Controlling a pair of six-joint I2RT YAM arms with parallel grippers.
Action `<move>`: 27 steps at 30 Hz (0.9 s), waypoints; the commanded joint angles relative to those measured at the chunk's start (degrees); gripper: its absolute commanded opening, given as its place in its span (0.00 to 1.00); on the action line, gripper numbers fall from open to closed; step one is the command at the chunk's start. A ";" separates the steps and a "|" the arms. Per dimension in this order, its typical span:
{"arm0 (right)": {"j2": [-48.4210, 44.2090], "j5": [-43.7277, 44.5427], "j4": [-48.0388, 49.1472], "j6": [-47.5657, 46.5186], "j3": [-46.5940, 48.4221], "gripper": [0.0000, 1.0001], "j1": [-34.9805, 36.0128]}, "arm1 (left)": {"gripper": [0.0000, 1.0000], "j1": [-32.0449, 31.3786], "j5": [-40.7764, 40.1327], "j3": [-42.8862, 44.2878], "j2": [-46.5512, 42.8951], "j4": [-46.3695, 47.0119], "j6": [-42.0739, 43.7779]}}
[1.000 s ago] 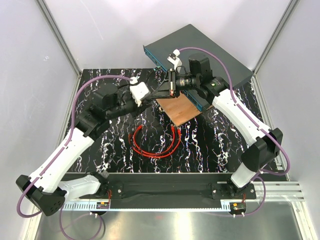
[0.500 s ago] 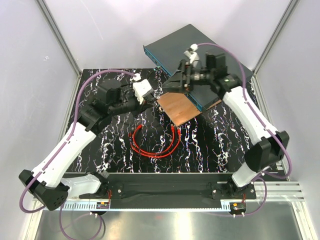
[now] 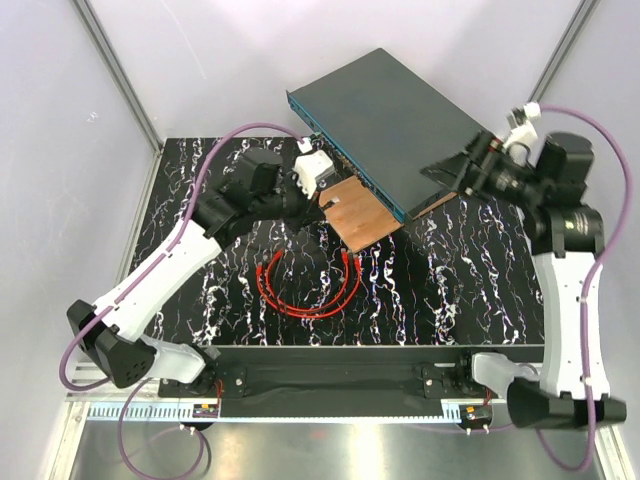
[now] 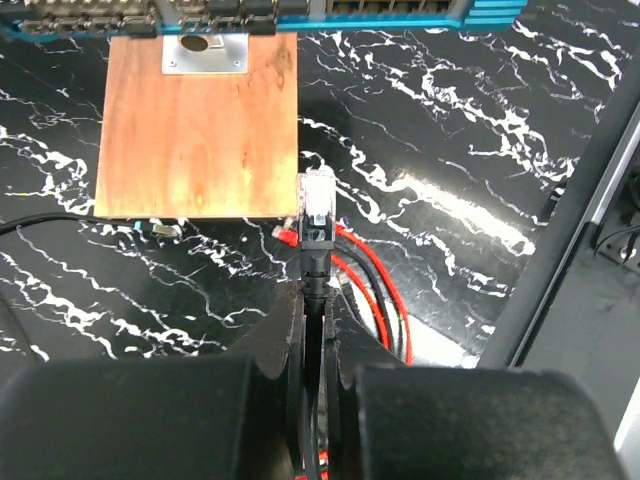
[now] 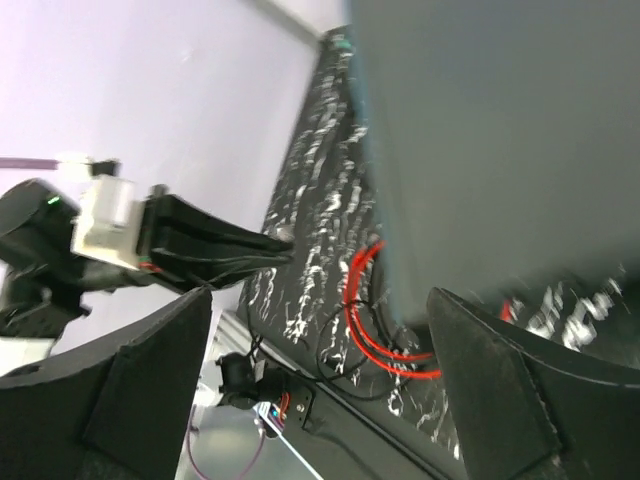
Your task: Insert the plug into the switch port
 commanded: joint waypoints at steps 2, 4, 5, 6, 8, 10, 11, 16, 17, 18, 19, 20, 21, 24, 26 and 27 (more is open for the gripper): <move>-2.91 3.40 -11.09 -2.50 -3.80 0.96 -5.91 | 0.00 -2.12 -3.37 4.69 1.95 2.39 -4.28; -4.32 2.89 -12.50 -3.29 -6.17 0.98 -8.99 | 0.00 -2.56 -3.20 6.44 3.70 2.39 -4.71; -4.32 2.62 -12.85 -3.38 -7.83 0.98 -9.78 | 0.00 -2.91 -3.03 6.97 4.24 2.21 -4.72; -3.80 1.57 -13.03 -3.30 -8.72 0.99 -12.23 | 0.00 -3.17 -3.02 8.20 4.77 2.30 -4.80; -2.84 -3.44 -11.37 -2.42 -11.79 1.00 -14.79 | 0.00 -3.61 -1.80 9.43 6.34 2.12 -4.63; -2.04 -4.32 -8.57 -3.20 -12.68 1.00 -16.38 | 0.00 -3.70 -1.09 10.23 6.79 2.30 -4.80; -2.04 -4.33 -7.50 -3.21 -13.64 1.00 -16.73 | 0.00 -3.70 -0.66 10.32 7.14 2.91 -4.98; -0.72 -10.46 3.80 3.10 -17.34 1.00 -20.86 | 0.00 -3.88 0.57 11.37 8.46 3.71 -5.16; -0.55 -10.91 6.02 4.25 -18.47 1.00 -21.04 | 0.00 -4.05 0.75 11.63 8.81 3.44 -5.07; -0.20 -11.70 8.13 5.22 -18.92 1.00 -21.13 | 0.00 -4.14 0.93 12.16 9.60 3.18 -5.07; 0.16 -13.45 12.15 7.41 -19.27 1.00 -21.13 | 0.00 -4.32 0.76 12.42 9.78 3.00 -4.81; 0.42 -14.34 14.02 8.65 -20.15 1.00 -21.13 | 0.00 -4.49 0.84 12.51 10.13 2.65 -4.63; 1.21 -15.04 15.78 9.53 -20.33 1.00 -21.13 | 0.00 -4.50 0.93 12.86 10.31 2.48 -4.54; 3.31 -14.96 18.25 10.68 -20.07 1.00 -21.13 | 0.00 -4.76 0.76 13.65 11.19 1.95 -3.84; 4.46 -14.52 19.39 10.94 -20.07 1.00 -21.22 | 0.00 -5.02 0.75 14.27 11.98 1.77 -3.31; 5.25 -14.61 20.71 11.90 -20.33 1.00 -21.13 | 0.00 -5.20 0.75 14.88 12.24 1.60 -3.14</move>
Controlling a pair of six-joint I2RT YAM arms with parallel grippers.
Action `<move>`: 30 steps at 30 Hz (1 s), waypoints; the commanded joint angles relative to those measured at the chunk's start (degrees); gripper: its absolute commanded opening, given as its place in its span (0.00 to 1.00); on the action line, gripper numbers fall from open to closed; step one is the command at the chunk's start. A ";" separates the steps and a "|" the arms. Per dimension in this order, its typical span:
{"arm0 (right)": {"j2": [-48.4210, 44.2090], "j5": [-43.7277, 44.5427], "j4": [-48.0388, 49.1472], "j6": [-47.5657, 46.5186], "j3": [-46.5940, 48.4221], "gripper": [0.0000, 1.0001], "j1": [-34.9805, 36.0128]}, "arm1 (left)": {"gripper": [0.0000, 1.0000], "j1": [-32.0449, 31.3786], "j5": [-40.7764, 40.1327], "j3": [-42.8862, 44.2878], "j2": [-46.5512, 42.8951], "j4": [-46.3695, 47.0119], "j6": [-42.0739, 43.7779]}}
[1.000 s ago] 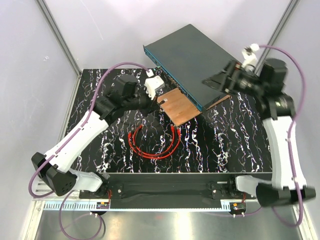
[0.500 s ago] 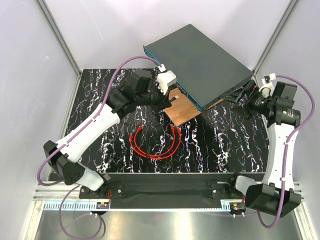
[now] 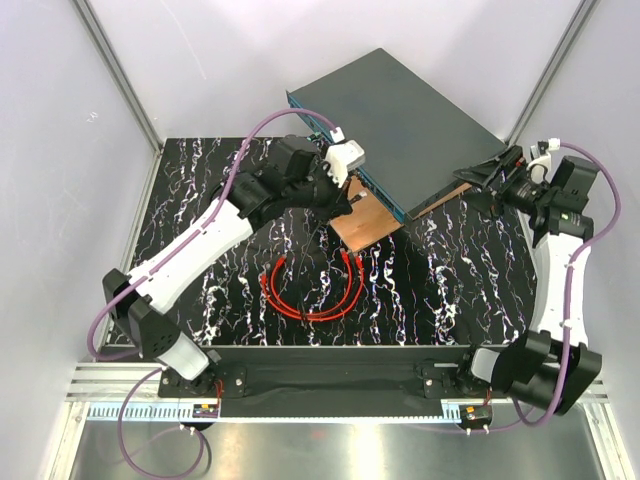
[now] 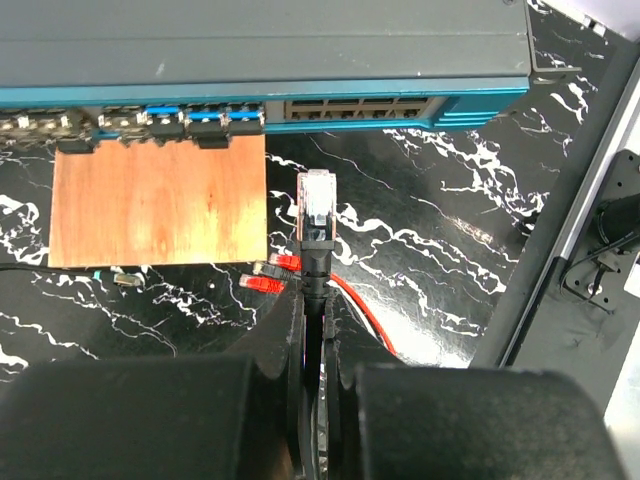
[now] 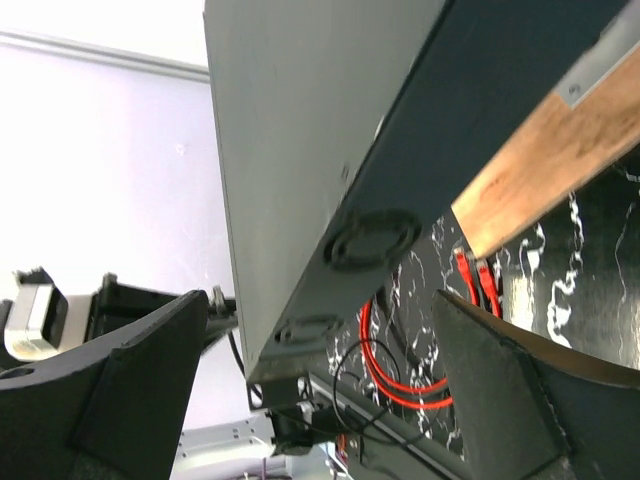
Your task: Insert the plug into the switch port
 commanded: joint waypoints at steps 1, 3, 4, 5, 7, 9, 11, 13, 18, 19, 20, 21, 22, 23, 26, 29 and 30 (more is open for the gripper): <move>1.52 -2.26 9.04 4.04 -0.29 1.00 -0.08 | 0.00 -0.74 1.02 4.22 0.66 1.29 1.34; 2.22 -1.74 10.19 4.31 -0.64 1.00 -0.08 | 0.00 -1.35 0.31 5.36 1.71 0.24 1.79; 2.48 -1.91 11.68 4.75 -0.81 1.00 -0.08 | 0.00 -1.53 -0.04 5.63 1.98 -0.03 2.14; 2.66 -1.91 12.13 5.01 -1.08 1.00 -0.08 | 0.00 -1.71 -0.39 5.63 2.59 -0.47 2.31; 3.36 -2.17 12.75 5.01 -1.34 1.00 0.09 | 0.00 -1.88 -0.66 6.24 3.12 -0.73 2.84; 3.80 -2.00 12.66 4.75 -1.87 1.00 0.36 | 0.00 -2.23 -1.18 7.38 4.17 -1.61 3.19; 3.81 -1.38 12.49 3.96 -2.40 1.00 1.06 | 0.00 -2.32 -1.97 8.44 4.88 -2.48 3.72; 3.80 -0.59 12.84 3.52 -2.75 1.00 1.41 | 0.00 -2.41 -2.94 9.76 6.10 -3.01 3.98; 4.59 0.29 15.11 3.96 -3.89 1.00 2.73 | 0.00 -2.85 -4.34 11.52 8.13 -4.42 4.42; 4.68 0.46 15.47 4.31 -3.98 1.00 2.82 | 0.00 -2.94 -4.69 11.52 8.57 -4.42 4.51; 4.77 0.55 15.82 4.57 -4.07 1.00 3.08 | 0.00 -2.94 -5.05 11.87 8.66 -4.60 4.60; 4.86 0.55 16.35 4.92 -4.16 0.99 3.34 | 0.00 -2.94 -5.31 12.13 8.92 -4.51 4.69; 4.95 0.73 17.05 5.36 -4.24 0.98 3.43 | 0.00 -2.94 -5.49 12.40 9.01 -4.51 4.86; 5.12 0.90 17.32 5.54 -4.24 0.98 3.61 | 0.00 -2.94 -5.49 12.66 9.27 -4.60 4.95; 5.39 1.17 18.55 5.98 -4.51 0.95 4.05 | 0.00 -2.94 -4.44 13.80 9.71 -4.60 4.69; 5.65 1.69 19.95 6.33 -4.77 0.90 4.66 | 0.00 -3.02 -4.08 14.24 9.89 -4.34 4.34; 5.74 2.04 20.13 6.42 -4.86 0.89 4.75 | 0.00 -3.03 -4.26 14.42 9.98 -4.34 4.34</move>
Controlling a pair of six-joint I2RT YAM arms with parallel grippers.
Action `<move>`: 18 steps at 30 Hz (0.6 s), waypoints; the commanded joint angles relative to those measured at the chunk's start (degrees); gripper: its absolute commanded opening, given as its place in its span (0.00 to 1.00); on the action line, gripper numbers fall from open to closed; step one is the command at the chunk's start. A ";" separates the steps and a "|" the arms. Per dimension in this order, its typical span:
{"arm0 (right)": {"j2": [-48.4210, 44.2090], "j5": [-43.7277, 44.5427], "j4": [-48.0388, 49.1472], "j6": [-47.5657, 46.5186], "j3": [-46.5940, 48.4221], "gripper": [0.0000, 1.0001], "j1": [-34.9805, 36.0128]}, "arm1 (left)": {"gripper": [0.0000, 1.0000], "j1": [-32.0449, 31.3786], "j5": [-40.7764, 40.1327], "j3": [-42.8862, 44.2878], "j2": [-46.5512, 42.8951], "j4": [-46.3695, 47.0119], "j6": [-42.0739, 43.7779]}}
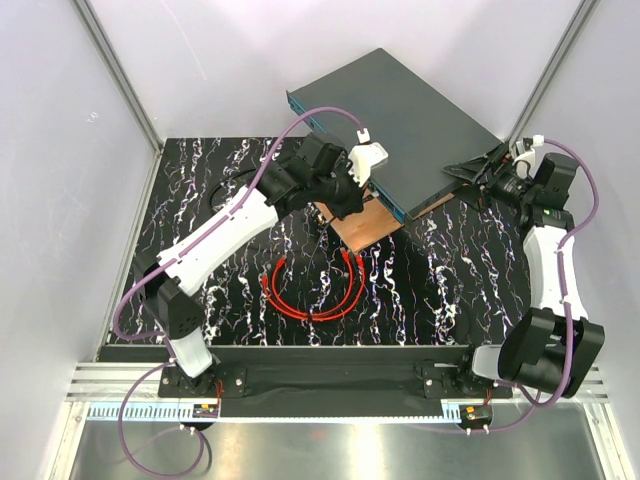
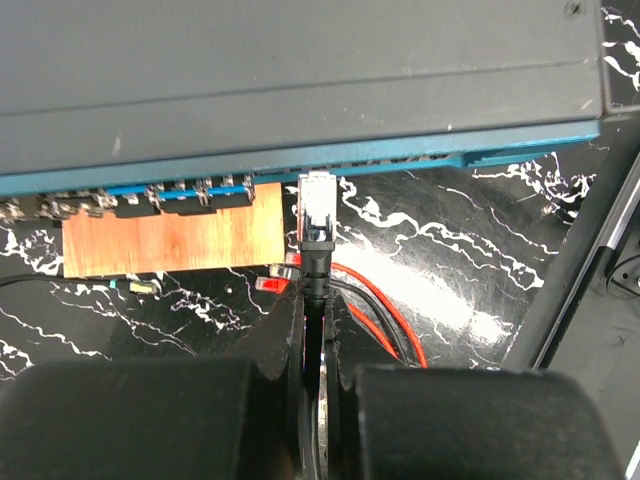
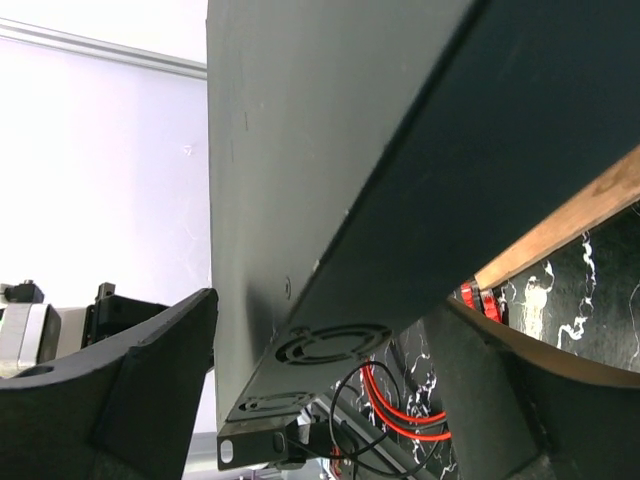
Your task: Insert the plug into the switch port
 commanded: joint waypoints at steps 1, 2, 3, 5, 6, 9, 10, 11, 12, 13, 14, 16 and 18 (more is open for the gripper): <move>0.23 1.37 4.22 0.80 -0.47 0.88 0.86 | 0.00 -0.38 -0.52 3.47 -0.14 2.18 0.12; 0.32 1.63 4.13 0.72 -0.55 0.86 1.04 | 0.00 -0.38 -0.52 3.47 -0.14 2.18 0.03; 0.32 2.24 4.22 0.80 -0.73 0.84 1.13 | 0.00 -0.38 -0.61 3.47 -0.32 2.09 0.12; -0.03 2.95 4.31 0.63 -1.25 0.81 1.65 | 0.00 -0.38 -0.78 3.56 -0.23 1.74 0.12; -0.21 3.39 4.40 0.71 -1.43 0.76 1.74 | 0.00 -0.38 -0.96 3.64 -0.14 1.65 0.03; -0.38 3.74 4.92 0.89 -1.87 0.70 2.62 | 0.00 -0.38 -2.19 4.70 0.73 0.95 0.12; -0.47 3.83 5.10 0.89 -1.87 0.69 2.80 | 0.00 -0.29 -2.37 5.05 1.26 0.51 0.03; -0.65 3.83 5.10 0.89 -1.96 0.67 3.06 | 0.00 -0.29 -2.72 5.75 1.52 0.42 -0.06; -0.65 3.83 5.01 0.89 -2.05 0.66 3.06 | 0.00 -0.38 -3.07 6.02 1.87 0.24 -0.41; -0.74 3.74 5.10 0.80 -2.05 0.63 3.23 | 0.00 -0.29 -3.07 6.37 2.23 -0.10 -0.50; -0.82 3.83 5.01 0.72 -2.05 0.61 3.41 | 0.00 -0.29 -3.07 6.63 2.32 -0.02 -0.58; -1.00 4.01 4.66 0.10 -2.14 0.58 3.59 | 0.00 -0.29 -3.25 6.98 2.32 0.24 -0.76; -1.17 4.35 3.87 -0.25 -2.22 0.54 3.94 | 0.00 -0.38 -4.12 7.42 2.58 0.33 -1.29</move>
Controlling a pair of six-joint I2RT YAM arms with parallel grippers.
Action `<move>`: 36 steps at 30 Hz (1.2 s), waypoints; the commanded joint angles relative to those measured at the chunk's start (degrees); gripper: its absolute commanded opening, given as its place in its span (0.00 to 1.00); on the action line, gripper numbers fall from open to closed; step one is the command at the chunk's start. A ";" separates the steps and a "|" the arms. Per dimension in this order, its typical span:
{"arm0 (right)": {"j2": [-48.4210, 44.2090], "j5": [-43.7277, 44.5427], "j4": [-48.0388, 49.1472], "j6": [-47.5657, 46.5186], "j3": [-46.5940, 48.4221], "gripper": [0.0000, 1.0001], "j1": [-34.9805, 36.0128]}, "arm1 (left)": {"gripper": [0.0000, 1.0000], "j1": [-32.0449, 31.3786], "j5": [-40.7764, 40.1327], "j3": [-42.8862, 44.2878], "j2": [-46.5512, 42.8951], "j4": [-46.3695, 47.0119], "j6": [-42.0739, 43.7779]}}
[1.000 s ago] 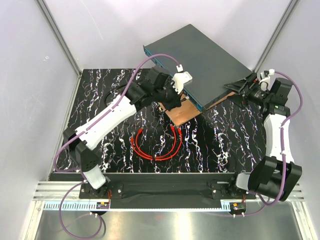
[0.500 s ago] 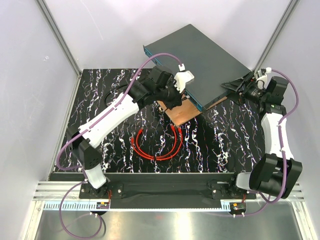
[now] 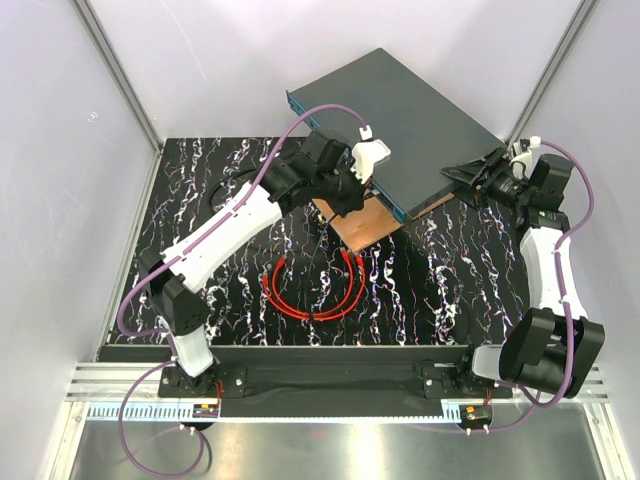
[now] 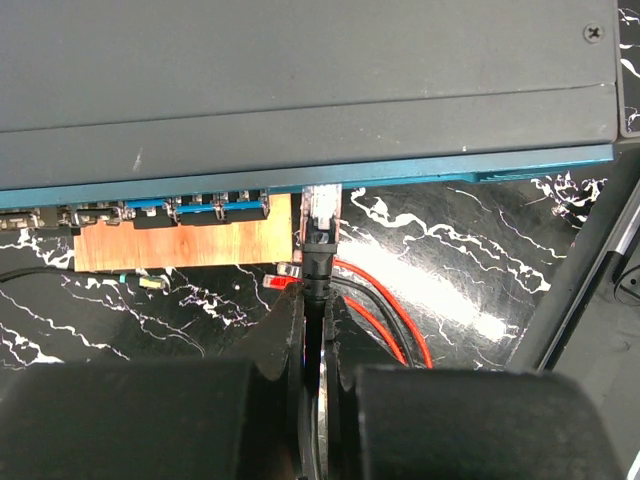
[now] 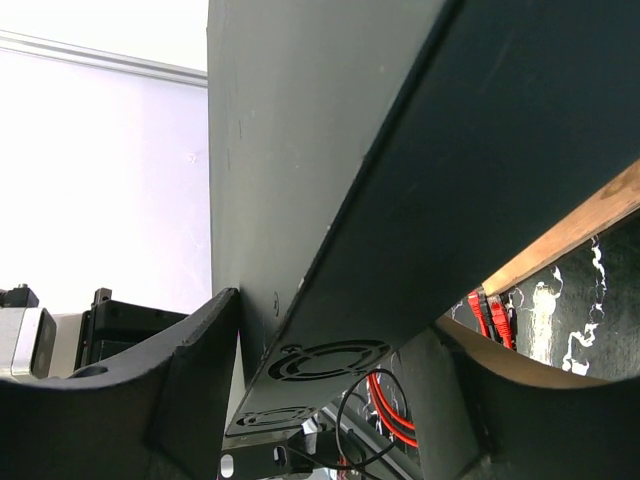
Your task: Insert the plug into the switch port
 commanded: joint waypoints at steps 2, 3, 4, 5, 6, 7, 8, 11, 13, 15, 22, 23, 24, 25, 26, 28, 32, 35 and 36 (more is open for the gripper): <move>-1.57 2.96 0.52 -3.42 -1.18 0.45 2.54 | 0.00 -0.27 -1.96 4.06 0.85 2.86 -1.59; -1.66 3.14 0.52 -3.42 -1.35 0.42 2.89 | 0.00 -0.27 -1.79 4.24 0.77 2.95 -2.38; -1.75 3.22 0.52 -3.42 -1.70 0.37 3.15 | 0.00 -0.27 -1.26 4.15 0.68 3.39 -2.74; -1.83 3.49 0.44 -3.51 -1.97 0.26 3.42 | 0.00 -0.27 -0.47 4.41 0.68 3.48 -3.09; -1.92 4.01 0.26 -3.77 -2.14 0.22 3.59 | 0.00 -0.45 -0.03 4.59 0.59 3.65 -3.35; -2.01 4.28 0.09 -3.95 -2.32 0.16 4.03 | 0.00 -0.62 0.49 4.76 0.51 4.09 -3.62; -2.01 4.54 0.00 -4.04 -2.41 0.11 4.21 | 0.00 -0.71 1.63 4.76 0.42 4.27 -3.79; -2.10 5.25 -0.44 -4.39 -2.50 0.00 4.83 | 0.00 -1.24 3.05 4.94 0.24 5.59 -4.58; -2.10 5.68 -0.71 -4.74 -2.32 0.00 5.09 | 0.00 -1.50 2.87 5.90 0.94 5.33 -5.46; -2.54 6.91 -1.75 -5.70 -2.06 0.00 5.44 | 0.00 -1.59 2.79 7.13 1.38 5.24 -6.77; -2.98 7.88 -2.46 -6.67 -2.15 0.00 6.06 | 0.00 -2.20 3.57 7.05 1.47 6.55 -7.22; -2.98 7.97 -2.46 -6.68 -2.23 0.00 6.14 | 0.00 -2.29 3.66 6.88 1.30 6.99 -7.22; -2.98 8.15 -2.29 -6.59 -2.41 0.00 6.41 | 0.00 -2.47 3.84 6.87 1.30 7.87 -7.31; -3.24 8.06 -2.11 -6.59 -2.58 0.00 6.58 | 0.00 -2.56 4.19 6.79 1.30 8.48 -7.22; -3.33 7.97 -1.68 -6.50 -2.76 0.00 6.85 | 0.00 -2.64 4.45 6.79 1.47 8.93 -7.31; -3.50 7.97 -1.50 -6.50 -3.20 0.00 7.37 | 0.00 -2.73 4.72 7.48 1.91 9.72 -7.31; -3.86 7.71 -1.58 -6.94 -3.81 0.00 7.64 | 0.00 -2.73 5.16 8.10 2.87 11.21 -7.22; -3.86 7.71 -1.32 -6.85 -4.52 0.00 7.90 | 0.00 -2.82 6.12 9.59 3.84 11.92 -6.96; -3.86 7.62 -1.41 -6.94 -4.69 0.00 7.99 | 0.00 -2.73 6.21 10.38 4.37 12.09 -6.96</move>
